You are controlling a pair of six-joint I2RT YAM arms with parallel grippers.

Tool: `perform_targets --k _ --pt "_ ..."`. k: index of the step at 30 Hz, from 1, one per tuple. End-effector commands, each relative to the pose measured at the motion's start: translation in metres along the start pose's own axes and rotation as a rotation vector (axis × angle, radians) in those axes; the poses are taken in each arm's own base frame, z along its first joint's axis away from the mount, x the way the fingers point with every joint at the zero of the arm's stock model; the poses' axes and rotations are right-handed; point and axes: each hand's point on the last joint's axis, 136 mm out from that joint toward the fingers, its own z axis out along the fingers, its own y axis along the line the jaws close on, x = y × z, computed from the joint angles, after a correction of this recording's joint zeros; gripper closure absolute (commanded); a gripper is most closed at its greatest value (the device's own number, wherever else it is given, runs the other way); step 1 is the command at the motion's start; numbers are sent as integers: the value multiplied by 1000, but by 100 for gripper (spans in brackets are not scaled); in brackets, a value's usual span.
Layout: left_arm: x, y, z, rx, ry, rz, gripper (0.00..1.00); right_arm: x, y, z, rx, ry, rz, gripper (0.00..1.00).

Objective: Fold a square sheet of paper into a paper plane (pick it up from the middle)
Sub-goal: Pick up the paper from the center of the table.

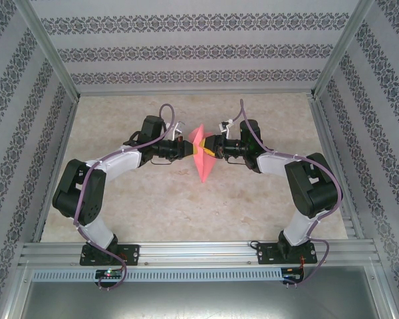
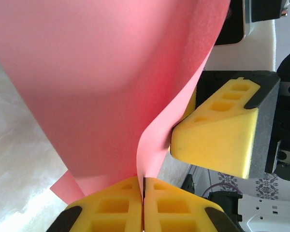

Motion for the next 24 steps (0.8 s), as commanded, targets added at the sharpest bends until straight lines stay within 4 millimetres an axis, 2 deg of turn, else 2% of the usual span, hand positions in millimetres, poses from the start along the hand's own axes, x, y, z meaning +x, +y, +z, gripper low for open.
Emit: perform_targets --k 1,3,7,13,20,24 --pt "-9 -12 -10 32 -36 32 89 5 11 2 -36 24 -50 73" --pt "-9 -10 -11 29 -37 27 86 5 13 2 -39 25 -54 73" --pt "-12 -10 -13 29 -50 20 86 5 12 3 -39 27 -55 70" --pt "-15 -10 -15 30 -63 13 86 6 15 5 -46 37 -55 71" --pt "-14 -4 -15 14 -58 1 84 5 13 5 -35 35 -55 80" --pt "-12 -4 -18 -4 -53 5 73 4 14 5 -25 30 -60 87"
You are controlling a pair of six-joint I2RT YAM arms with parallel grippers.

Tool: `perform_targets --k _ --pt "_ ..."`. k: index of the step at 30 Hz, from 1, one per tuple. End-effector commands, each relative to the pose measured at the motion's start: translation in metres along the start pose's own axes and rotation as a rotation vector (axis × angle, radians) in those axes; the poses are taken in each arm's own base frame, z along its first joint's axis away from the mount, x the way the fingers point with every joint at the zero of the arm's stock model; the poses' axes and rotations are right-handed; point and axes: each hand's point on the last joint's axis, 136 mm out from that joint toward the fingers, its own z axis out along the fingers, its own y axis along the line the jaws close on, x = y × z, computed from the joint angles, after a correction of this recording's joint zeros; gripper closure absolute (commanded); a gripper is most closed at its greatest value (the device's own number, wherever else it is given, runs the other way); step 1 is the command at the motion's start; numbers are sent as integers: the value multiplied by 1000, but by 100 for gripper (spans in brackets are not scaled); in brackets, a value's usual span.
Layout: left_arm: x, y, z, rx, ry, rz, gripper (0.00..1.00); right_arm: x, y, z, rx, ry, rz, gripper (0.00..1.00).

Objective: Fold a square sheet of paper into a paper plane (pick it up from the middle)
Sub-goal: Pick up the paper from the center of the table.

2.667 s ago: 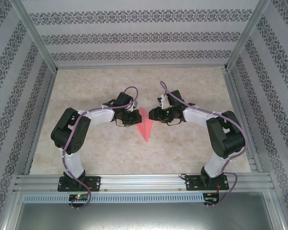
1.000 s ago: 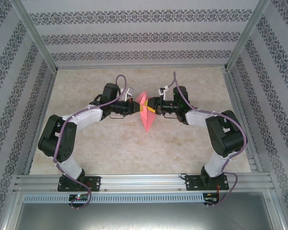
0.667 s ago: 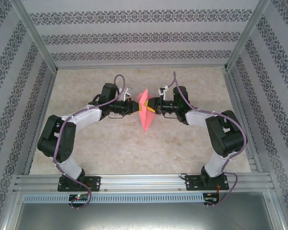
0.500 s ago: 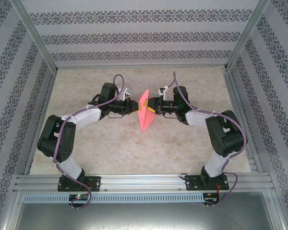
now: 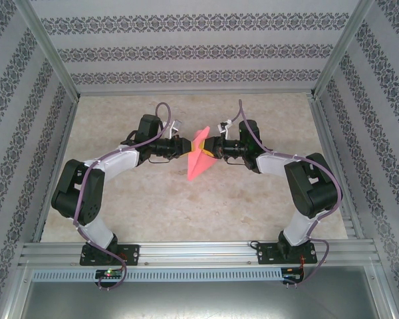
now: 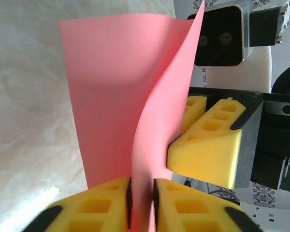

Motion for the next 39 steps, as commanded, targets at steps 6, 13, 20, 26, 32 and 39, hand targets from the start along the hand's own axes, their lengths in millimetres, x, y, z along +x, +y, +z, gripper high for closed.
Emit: perform_targets --k 6,13,20,26,32,39 --pt "3 -8 -22 -55 -41 41 57 -4 20 1 -31 6 -68 95" --pt "11 -17 -30 17 -98 -75 46 -7 32 -1 -51 5 -84 98" --pt "22 -19 -33 65 -108 -122 35 -7 44 -1 -74 8 -95 98" --pt "31 -22 -24 115 -85 -171 31 -9 53 -1 -96 0 -103 98" --pt "38 -22 -20 120 -64 -183 31 -8 57 -3 -98 -4 -110 98" --pt "53 -7 -20 43 -31 -199 30 -7 57 -5 -88 -9 -120 98"
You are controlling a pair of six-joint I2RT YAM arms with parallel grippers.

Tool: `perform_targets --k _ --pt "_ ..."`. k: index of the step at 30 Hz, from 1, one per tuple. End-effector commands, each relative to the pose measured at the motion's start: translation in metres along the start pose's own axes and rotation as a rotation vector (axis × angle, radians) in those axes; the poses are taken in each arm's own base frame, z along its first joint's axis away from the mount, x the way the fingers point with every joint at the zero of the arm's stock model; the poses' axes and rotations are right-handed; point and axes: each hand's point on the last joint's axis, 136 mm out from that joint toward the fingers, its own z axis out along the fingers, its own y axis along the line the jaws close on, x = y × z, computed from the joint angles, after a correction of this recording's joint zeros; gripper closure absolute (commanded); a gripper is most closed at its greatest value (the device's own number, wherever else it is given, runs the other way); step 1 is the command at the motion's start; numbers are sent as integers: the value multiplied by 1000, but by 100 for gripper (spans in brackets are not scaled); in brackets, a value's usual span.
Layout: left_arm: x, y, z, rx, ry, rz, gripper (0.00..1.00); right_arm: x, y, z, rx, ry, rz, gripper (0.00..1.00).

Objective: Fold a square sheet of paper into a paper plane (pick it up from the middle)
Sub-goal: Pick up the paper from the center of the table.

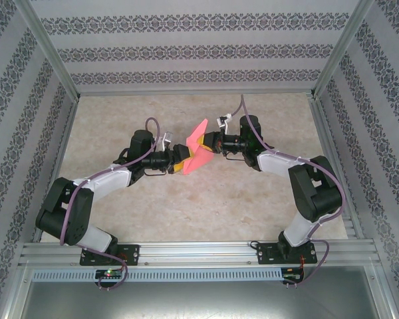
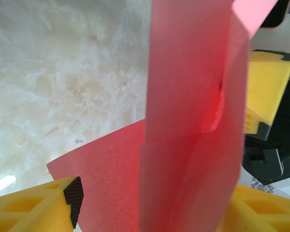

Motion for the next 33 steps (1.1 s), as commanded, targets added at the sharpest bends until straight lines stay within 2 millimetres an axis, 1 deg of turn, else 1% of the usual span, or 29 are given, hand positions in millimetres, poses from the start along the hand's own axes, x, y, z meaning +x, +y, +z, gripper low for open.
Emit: perform_targets --k 1,5,8,12,15,17,20,26,28,33 --pt "11 4 -2 -28 26 16 30 -1 24 -1 -39 -3 -76 98" --pt "14 0 -1 -22 34 8 30 1 23 0 -36 3 -78 98" --pt "19 8 -5 -71 42 14 30 1 22 -1 -31 0 -80 98" --pt "20 7 -7 -74 32 -7 30 1 22 1 -30 2 -82 98" --pt "17 2 -6 -32 3 -47 29 2 22 3 -31 2 -79 98" --pt "12 -6 -5 15 -15 -72 30 3 22 4 -30 5 -78 98" --pt "7 -18 -3 49 -26 -63 31 3 23 4 -32 6 -77 98" --pt "3 -30 -4 75 -32 -56 42 5 18 2 -22 4 -71 98" --pt "3 -31 -4 77 -25 -53 45 6 16 2 -21 4 -67 98" --pt "4 -28 -4 44 -13 -36 59 6 11 1 -15 3 -61 98"
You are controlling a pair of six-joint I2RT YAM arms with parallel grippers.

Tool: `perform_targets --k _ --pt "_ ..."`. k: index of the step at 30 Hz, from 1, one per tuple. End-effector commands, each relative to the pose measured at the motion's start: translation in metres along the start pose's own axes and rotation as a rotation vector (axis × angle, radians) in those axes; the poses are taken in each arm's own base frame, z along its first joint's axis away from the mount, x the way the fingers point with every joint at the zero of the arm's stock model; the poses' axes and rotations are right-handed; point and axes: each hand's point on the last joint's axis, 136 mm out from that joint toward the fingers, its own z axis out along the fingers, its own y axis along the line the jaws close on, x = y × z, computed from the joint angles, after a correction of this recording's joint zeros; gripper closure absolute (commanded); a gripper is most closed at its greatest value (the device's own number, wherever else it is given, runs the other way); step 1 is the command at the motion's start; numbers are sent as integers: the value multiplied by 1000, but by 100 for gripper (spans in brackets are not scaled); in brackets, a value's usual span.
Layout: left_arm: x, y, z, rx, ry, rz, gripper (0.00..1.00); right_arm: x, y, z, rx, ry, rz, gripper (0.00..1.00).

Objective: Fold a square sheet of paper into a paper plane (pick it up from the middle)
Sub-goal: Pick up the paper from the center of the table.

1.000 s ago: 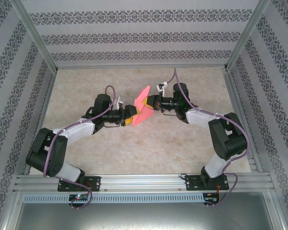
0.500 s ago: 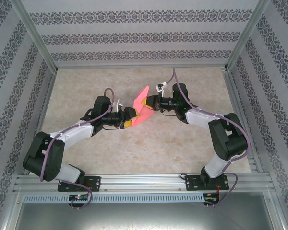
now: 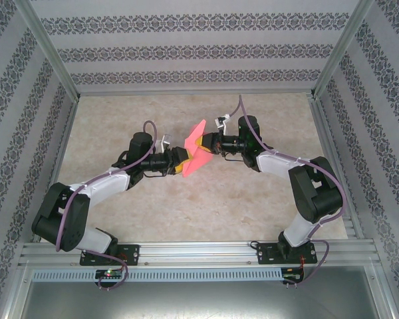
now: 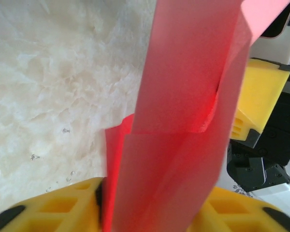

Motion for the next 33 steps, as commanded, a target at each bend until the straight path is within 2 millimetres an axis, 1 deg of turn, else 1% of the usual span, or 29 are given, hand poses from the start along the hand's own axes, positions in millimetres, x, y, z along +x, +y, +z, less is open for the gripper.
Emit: perform_targets --k 1,5,9,16,19,27,33 --pt "0 -17 1 15 9 58 61 0 7 -3 -12 -12 -42 98" --pt "-1 -19 0 12 11 73 72 -1 5 -2 -10 -12 -40 98" --pt "-1 -18 1 9 15 76 78 -1 1 -2 -7 -12 -33 98" --pt "1 -17 2 3 31 80 80 -4 -5 0 -5 -20 -22 96" --pt "2 -15 2 1 34 79 78 -5 -8 0 0 -22 -15 96" --pt "4 -18 1 4 51 94 78 -7 -21 0 19 -31 13 93" --pt "6 -15 0 -13 59 99 88 -7 -28 0 33 -31 26 92"
